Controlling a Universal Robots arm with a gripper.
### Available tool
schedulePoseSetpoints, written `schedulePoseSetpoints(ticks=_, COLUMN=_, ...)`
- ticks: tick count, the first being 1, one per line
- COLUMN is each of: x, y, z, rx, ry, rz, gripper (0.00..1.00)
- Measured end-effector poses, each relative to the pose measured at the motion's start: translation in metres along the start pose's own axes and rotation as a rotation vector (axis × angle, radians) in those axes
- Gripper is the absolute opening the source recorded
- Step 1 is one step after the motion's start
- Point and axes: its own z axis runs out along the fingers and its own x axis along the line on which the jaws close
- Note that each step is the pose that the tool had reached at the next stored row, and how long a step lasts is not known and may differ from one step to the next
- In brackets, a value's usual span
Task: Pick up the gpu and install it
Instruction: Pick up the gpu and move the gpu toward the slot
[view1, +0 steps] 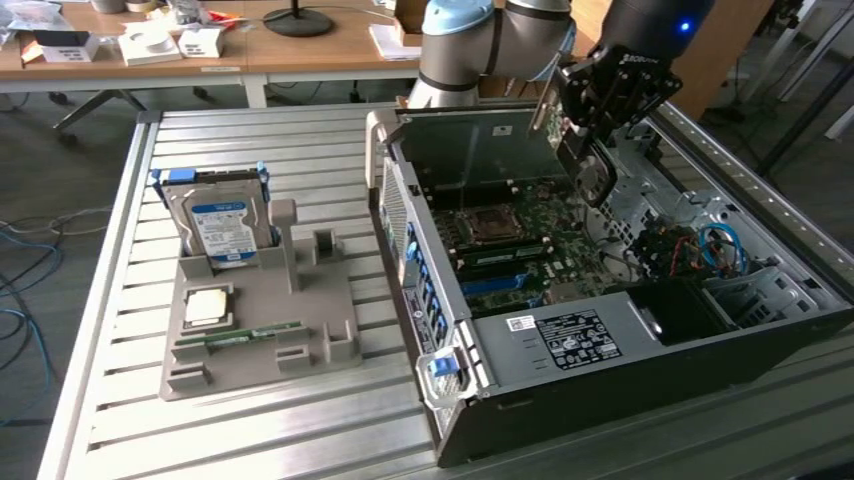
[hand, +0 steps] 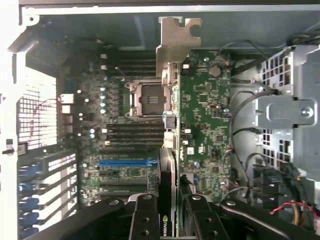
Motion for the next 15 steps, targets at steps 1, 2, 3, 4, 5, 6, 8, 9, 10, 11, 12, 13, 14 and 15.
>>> schedulePoseSetpoints(ticks=1, x=0.0000, y=0.0000, z=0.0000, rx=0.0000, ry=0.0001, rz=0.000, gripper=0.26)
schedulePoseSetpoints(ticks=2, x=0.0000, y=0.0000, z=-0.0001, rx=0.0000, ry=0.0000, rz=0.000, gripper=0.26)
schedulePoseSetpoints(ticks=3, x=0.0000, y=0.0000, z=0.0000, rx=0.0000, ry=0.0000, rz=0.000, gripper=0.26)
schedulePoseSetpoints(ticks=4, x=0.0000, y=-0.0001, z=0.0000, rx=-0.0001, ry=0.0000, rz=0.000, gripper=0.26)
schedulePoseSetpoints(ticks=5, x=-0.0001, y=-0.0001, z=0.0001, rx=-0.0001, ry=0.0000, rz=0.000, gripper=0.26)
schedulePoseSetpoints(ticks=6, x=-0.0008, y=0.0000, z=0.0002, rx=-0.0001, ry=0.0000, rz=0.000, gripper=0.26)
schedulePoseSetpoints(ticks=8, x=-0.0038, y=0.0000, z=0.0003, rx=-0.0002, ry=0.0001, rz=0.000, gripper=0.26)
schedulePoseSetpoints(ticks=9, x=-0.0054, y=0.0001, z=0.0004, rx=-0.0005, ry=0.0000, rz=0.000, gripper=0.26)
schedulePoseSetpoints(ticks=10, x=-0.0063, y=0.0002, z=0.0004, rx=-0.0006, ry=0.0000, rz=0.000, gripper=0.26)
schedulePoseSetpoints(ticks=11, x=-0.0063, y=0.0002, z=0.0005, rx=-0.0007, ry=0.0000, rz=0.000, gripper=0.26)
schedulePoseSetpoints(ticks=12, x=-0.0063, y=0.0002, z=0.0004, rx=-0.0006, ry=0.0000, rz=0.000, gripper=0.26)
schedulePoseSetpoints(ticks=13, x=-0.0063, y=0.0002, z=0.0005, rx=-0.0008, ry=0.0000, rz=0.000, gripper=0.26)
schedulePoseSetpoints(ticks=14, x=-0.0064, y=0.0001, z=0.0014, rx=-0.0013, ry=-0.0001, rz=0.000, gripper=0.26)
schedulePoseSetpoints(ticks=15, x=-0.0064, y=0.0000, z=0.0030, rx=-0.0011, ry=-0.0002, rz=0.000, gripper=0.26)
